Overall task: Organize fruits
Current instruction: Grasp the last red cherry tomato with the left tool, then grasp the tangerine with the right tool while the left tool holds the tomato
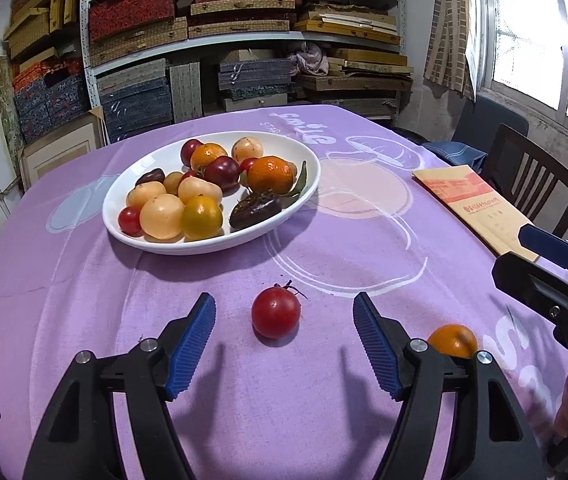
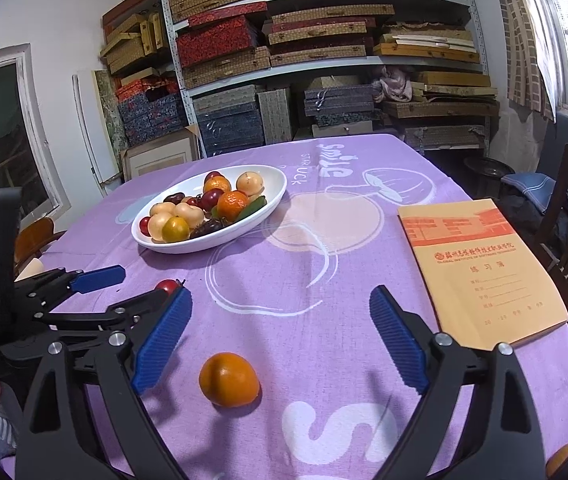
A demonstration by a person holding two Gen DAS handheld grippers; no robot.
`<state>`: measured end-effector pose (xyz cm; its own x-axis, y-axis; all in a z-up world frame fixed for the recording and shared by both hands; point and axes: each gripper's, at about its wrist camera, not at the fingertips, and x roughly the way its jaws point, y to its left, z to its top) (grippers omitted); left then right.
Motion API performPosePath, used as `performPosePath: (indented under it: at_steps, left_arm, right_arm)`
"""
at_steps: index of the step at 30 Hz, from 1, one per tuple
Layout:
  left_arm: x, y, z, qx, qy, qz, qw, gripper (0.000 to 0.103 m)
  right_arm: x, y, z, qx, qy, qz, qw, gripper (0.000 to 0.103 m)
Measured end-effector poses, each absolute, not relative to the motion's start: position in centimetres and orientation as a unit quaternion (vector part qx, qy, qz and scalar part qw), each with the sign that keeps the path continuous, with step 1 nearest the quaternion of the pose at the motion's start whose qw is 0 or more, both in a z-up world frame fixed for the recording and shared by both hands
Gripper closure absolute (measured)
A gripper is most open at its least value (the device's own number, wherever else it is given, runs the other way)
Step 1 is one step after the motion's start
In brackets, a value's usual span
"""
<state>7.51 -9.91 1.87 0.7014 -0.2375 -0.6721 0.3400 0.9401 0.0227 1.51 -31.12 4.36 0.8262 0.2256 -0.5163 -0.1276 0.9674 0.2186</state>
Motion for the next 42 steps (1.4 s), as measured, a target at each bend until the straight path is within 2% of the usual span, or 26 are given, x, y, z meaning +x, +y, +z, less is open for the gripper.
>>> performPosePath:
  at_steps: [10,11,12,15,17,23,34,42]
  left_arm:
    - [9.3,-10.5,0.9,0.049,0.378,-0.176,0.908,0.033]
    - [9.4,-10.5,0.9,0.052,0.376,-0.171,0.909,0.037]
    - [9.6,-10.7,0.8,0.055,0.377,-0.165,0.910,0.046]
    - [10.0,-10.8,0.4,0.061,0.384,-0.150,0.909,0.059]
    - [10.0,-10.6,0.3,0.062,0.384,-0.146,0.909,0.059]
    - [10.0,-10.4,0.4,0.067,0.378,-0.141,0.912,0.071]
    - [10.6,-10.0,-0.6,0.062,0.413,-0.149,0.896,0.071]
    - [10.3,-9.5,-0.4,0.067,0.406,-0.124,0.903,0.072]
  right_arm:
    - [1.8,-31.6,4.1,0.097,0.289,0.086,0.948,0.014]
    - [1.8,-31.7,4.1,0.097,0.291,0.085,0.948,0.014]
    - [1.9,-31.7,4.1,0.097,0.292,0.085,0.948,0.014]
    - [1.9,-31.7,4.1,0.098,0.291,0.085,0.948,0.013]
    - [1.9,-31.7,4.1,0.098,0.292,0.085,0.948,0.013]
    - [2.0,-31.7,3.8,0.098,0.297,0.086,0.946,0.013]
    - [2.1,-31.9,3.7,0.102,0.300,0.086,0.944,0.013]
    - [2.2,-31.8,3.6,0.101,0.302,0.089,0.944,0.013]
